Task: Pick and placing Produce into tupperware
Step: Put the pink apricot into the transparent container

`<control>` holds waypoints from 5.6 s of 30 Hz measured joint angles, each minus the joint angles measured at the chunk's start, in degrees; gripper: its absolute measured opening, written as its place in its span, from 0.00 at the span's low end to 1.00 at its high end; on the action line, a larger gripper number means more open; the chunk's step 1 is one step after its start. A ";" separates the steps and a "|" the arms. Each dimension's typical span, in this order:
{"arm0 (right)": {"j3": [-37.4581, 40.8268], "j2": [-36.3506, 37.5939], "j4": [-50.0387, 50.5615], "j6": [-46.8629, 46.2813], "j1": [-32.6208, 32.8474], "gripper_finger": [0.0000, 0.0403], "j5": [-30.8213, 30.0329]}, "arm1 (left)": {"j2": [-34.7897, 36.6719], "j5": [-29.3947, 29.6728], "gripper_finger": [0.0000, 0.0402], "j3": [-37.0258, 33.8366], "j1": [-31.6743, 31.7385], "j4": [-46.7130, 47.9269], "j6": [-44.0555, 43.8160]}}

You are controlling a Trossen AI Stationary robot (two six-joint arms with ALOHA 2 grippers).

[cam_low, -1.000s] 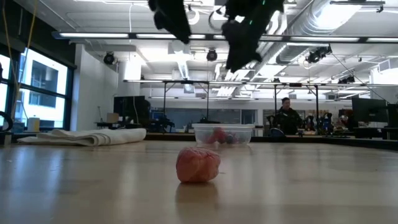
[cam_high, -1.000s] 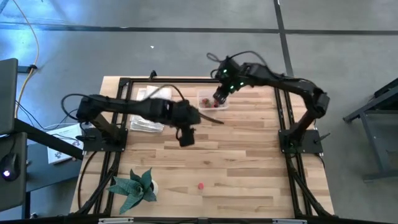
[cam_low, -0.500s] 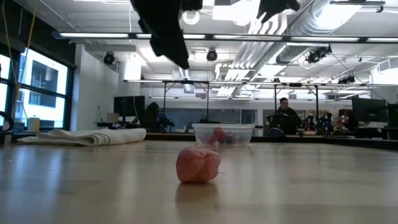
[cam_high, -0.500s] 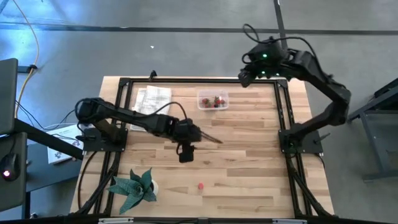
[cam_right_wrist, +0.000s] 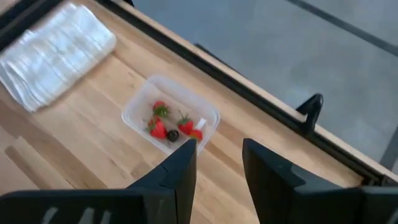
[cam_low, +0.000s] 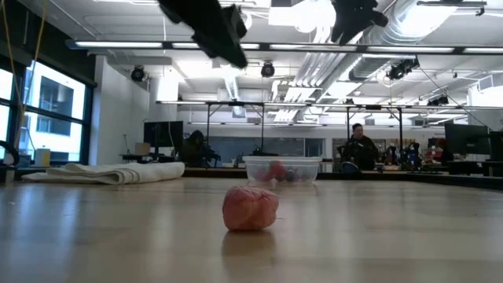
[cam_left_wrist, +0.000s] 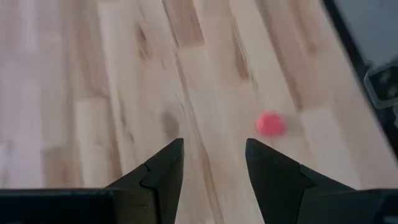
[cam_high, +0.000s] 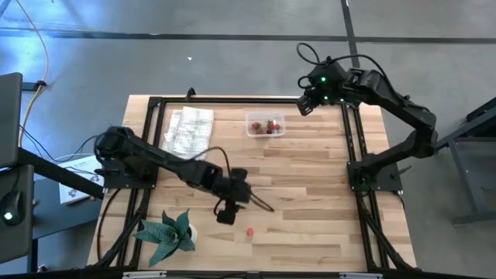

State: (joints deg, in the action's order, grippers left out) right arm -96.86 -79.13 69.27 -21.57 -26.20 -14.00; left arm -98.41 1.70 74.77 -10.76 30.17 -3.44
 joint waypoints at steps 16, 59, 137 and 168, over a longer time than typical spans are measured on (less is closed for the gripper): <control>1.47 0.13 1.49 2.29 2.56 0.30 0.70 | -10.11 1.73 0.41 -0.05 -6.06 -12.11 -7.69; 1.42 0.15 2.15 5.12 3.45 0.30 0.70 | -19.87 2.62 0.37 -0.08 -10.25 -15.87 -14.87; 1.36 -1.20 -24.49 2.55 46.20 0.30 -12.28 | -4.05 26.17 0.15 45.10 3.69 18.94 9.64; 1.36 0.73 -21.48 2.61 42.14 0.30 -9.67 | -4.13 24.82 0.15 45.12 3.65 17.68 9.88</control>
State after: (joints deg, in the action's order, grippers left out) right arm -95.50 -78.41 47.80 -18.95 15.94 -23.67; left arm -102.54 26.53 119.90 -7.11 47.85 6.44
